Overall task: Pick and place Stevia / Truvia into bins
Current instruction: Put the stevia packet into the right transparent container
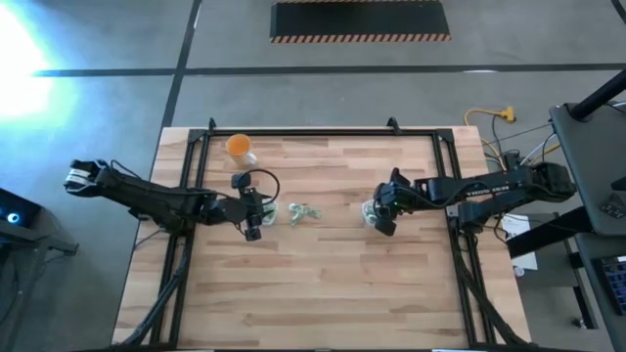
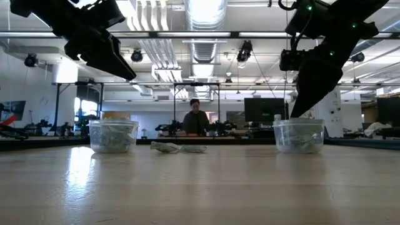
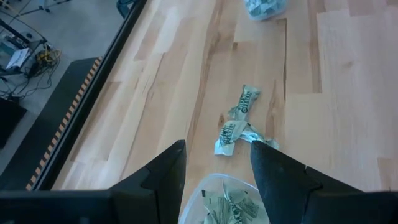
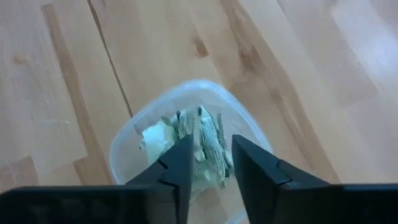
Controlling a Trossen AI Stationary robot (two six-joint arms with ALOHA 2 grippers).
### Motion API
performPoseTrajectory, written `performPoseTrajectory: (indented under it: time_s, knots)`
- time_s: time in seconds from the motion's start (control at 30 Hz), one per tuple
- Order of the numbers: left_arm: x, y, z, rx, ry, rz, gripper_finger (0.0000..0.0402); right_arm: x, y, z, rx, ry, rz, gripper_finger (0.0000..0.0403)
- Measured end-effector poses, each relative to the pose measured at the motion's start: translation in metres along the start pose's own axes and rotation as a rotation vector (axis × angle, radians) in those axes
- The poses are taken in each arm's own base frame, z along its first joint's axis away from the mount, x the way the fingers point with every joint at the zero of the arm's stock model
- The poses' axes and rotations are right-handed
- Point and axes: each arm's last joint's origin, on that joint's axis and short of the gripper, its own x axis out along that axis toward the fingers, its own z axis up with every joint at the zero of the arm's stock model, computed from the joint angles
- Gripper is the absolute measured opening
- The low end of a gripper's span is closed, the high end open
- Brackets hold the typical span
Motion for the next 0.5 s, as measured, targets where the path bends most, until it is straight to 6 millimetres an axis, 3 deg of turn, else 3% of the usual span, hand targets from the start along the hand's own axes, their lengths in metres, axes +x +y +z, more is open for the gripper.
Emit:
performPoseTrajectory:
  time_s: [0.13, 0.3, 0.5]
  knots:
    - [0.000, 0.000, 0.000, 0.000, 0.000, 0.000, 0.0164, -0.006, 0.004, 0.015, -0.046, -0.089, 0.027, 0.0130]
    - [0.000, 0.000, 0.000, 0.004, 0.000, 0.000, 0.0164, -0.011, 0.015, 0.042, -0.122, -0.387, 0.101, 0.0145]
    - [0.000, 0.000, 0.000, 0.004, -0.001, 0.000, 0.0164, 0.003, 0.025, 0.054, -0.195, -0.505, 0.123, 0.0142]
